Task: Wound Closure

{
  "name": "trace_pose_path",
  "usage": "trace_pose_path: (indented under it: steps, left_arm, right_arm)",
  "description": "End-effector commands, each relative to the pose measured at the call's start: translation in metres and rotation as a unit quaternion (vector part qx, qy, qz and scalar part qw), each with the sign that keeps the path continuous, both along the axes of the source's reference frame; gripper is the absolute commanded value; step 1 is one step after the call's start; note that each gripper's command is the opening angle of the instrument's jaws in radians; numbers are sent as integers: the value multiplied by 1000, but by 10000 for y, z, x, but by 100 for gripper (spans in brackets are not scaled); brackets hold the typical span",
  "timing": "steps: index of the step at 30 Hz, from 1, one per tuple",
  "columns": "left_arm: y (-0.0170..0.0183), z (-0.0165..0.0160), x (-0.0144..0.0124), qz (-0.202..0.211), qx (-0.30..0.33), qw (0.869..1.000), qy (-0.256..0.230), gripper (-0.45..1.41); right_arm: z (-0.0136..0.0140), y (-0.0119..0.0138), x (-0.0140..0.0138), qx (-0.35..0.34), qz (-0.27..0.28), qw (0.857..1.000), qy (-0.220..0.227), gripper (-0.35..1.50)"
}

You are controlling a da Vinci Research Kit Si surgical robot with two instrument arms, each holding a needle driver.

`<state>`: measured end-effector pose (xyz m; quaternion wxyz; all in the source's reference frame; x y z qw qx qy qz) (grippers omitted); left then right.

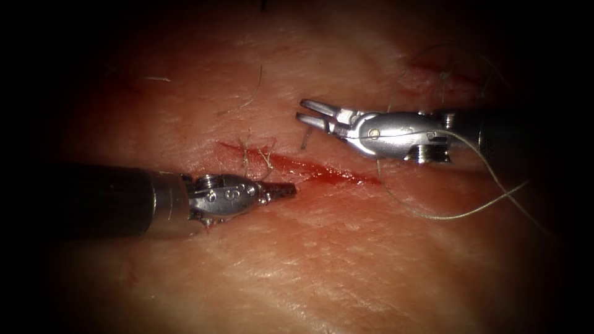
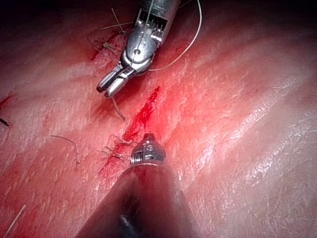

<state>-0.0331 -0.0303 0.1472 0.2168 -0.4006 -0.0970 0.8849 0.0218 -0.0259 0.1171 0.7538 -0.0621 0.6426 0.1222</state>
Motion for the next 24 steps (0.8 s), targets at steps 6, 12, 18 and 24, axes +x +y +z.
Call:
trace_pose_path:
  steps: [6, 12, 18, 24]
  left_arm:
    - [-4, 6, -5, 1, 1, 1000, -1, -15]
    - [-4, 6, -5, 1, 1, 1000, -1, -15]
    - [-4, 6, -4, 2, 1, 1000, 0, -15]
    - [-4, 5, -3, 3, 1, 1000, 0, -15]
  right_arm:
    - [-1, 1, 6, 1, 1, 1000, 6, -35]
    - [-1, 0, 7, 9, 1, 1000, 11, -35]
    - [-1, -2, 7, 61, -1, 998, 24, -35]
    - [0, -5, 8, 92, -6, 995, 24, -35]
